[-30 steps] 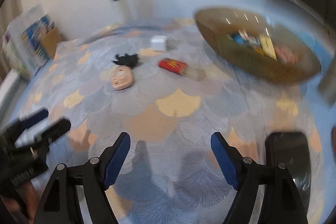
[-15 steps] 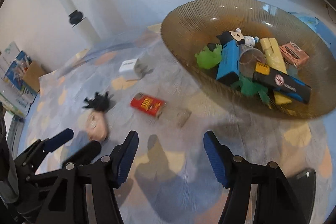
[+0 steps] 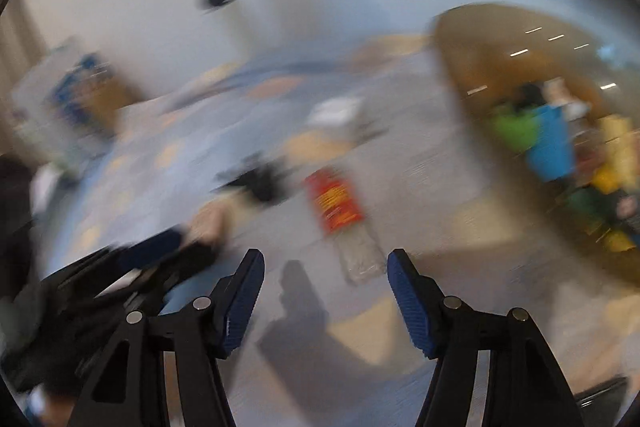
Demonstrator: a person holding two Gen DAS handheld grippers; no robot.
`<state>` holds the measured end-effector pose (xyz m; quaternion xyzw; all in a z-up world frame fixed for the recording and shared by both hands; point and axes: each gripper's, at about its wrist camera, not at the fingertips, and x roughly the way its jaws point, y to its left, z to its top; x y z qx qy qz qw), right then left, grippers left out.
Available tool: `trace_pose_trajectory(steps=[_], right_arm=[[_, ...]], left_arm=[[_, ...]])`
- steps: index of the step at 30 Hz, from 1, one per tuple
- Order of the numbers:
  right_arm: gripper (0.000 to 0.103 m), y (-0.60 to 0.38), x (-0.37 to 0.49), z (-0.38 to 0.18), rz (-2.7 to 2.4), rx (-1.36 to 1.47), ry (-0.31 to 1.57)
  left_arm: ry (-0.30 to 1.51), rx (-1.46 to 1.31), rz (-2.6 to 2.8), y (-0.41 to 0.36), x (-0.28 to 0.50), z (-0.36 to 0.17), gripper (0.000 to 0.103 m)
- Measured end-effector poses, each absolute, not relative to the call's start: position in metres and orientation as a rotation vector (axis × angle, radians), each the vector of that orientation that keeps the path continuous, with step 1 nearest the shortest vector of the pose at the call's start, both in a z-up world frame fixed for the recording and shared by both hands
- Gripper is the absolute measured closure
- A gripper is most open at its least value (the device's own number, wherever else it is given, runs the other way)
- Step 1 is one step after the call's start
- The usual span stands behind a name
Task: Organize rigid objects
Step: 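Grasp the pink round toy with the left tool while the right tool grasps the red lighter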
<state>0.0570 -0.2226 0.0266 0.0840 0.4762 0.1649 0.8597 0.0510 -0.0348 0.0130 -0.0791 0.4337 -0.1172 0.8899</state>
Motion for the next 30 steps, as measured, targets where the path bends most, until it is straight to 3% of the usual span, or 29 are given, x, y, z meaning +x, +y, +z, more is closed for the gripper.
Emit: trace_pose_trajectory(steps=[12, 13, 15, 17, 30], right_arm=[[0.041, -0.203, 0.081, 0.026, 0.23, 0.06, 1.007], [0.043, -0.194, 0.085, 0.023, 0.216, 0.012, 1.008], [0.066, -0.178, 0.084, 0.021, 0.174, -0.115, 0.98], [0.08, -0.173, 0.083, 0.023, 0.211, -0.121, 0.972], [0.081, -0.199, -0.018, 0.048, 0.506, 0.047, 0.986]], left_arm=[[0.862, -0.214, -0.211, -0.019, 0.039, 0.013, 0.067], [0.86, -0.217, -0.211, -0.019, 0.039, 0.013, 0.067], [0.841, -0.221, -0.213, -0.017, 0.037, 0.015, 0.067], [0.83, -0.217, -0.211, -0.017, 0.035, 0.016, 0.067], [0.863, -0.25, -0.192, -0.005, -0.022, 0.015, 0.068]])
